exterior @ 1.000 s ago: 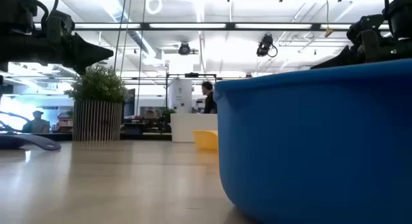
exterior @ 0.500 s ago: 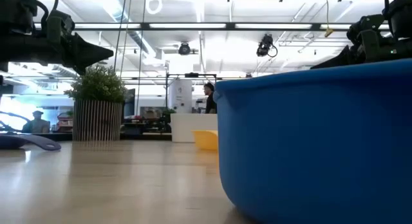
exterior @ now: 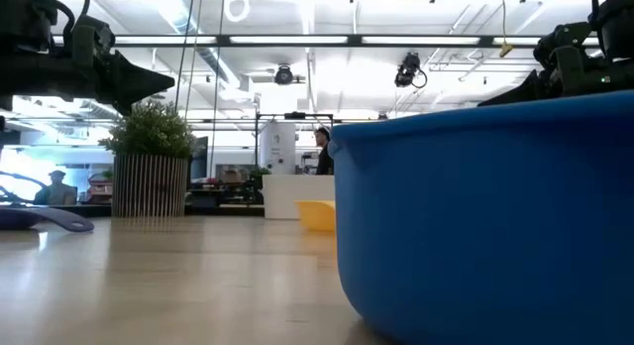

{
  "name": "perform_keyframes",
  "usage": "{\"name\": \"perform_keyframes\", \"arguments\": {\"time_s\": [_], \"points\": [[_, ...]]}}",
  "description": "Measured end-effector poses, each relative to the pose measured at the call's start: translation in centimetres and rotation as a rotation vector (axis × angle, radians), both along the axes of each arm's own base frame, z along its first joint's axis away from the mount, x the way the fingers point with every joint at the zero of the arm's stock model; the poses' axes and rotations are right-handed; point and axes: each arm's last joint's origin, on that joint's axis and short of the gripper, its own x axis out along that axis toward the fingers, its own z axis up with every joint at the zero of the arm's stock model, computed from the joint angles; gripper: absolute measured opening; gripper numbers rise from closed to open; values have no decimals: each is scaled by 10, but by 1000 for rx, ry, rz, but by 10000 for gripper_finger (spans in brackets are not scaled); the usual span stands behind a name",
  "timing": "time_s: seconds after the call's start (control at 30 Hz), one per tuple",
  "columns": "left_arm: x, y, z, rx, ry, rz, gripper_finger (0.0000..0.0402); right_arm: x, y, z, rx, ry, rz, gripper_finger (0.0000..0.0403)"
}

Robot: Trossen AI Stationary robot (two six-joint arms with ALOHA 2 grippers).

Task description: Nest measuring cups in basket

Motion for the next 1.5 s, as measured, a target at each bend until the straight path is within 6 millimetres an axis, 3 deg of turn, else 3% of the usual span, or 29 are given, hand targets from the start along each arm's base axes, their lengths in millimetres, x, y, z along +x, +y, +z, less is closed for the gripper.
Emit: {"name": "perform_keyframes", "arguments": {"time_s": [0.67,0.93,1.27,1.5], "points": [[0,0,0,0,0,0,14,0,0,0,0,0,0,22],[0,0,0,129,43,15,14,0,0,0,0,0,0,22],[0,0,0,87,27,9,14,0,0,0,0,0,0,22],[-1,-1,7,-49,-51,-11,14,0,0,0,0,0,0,22]]}}
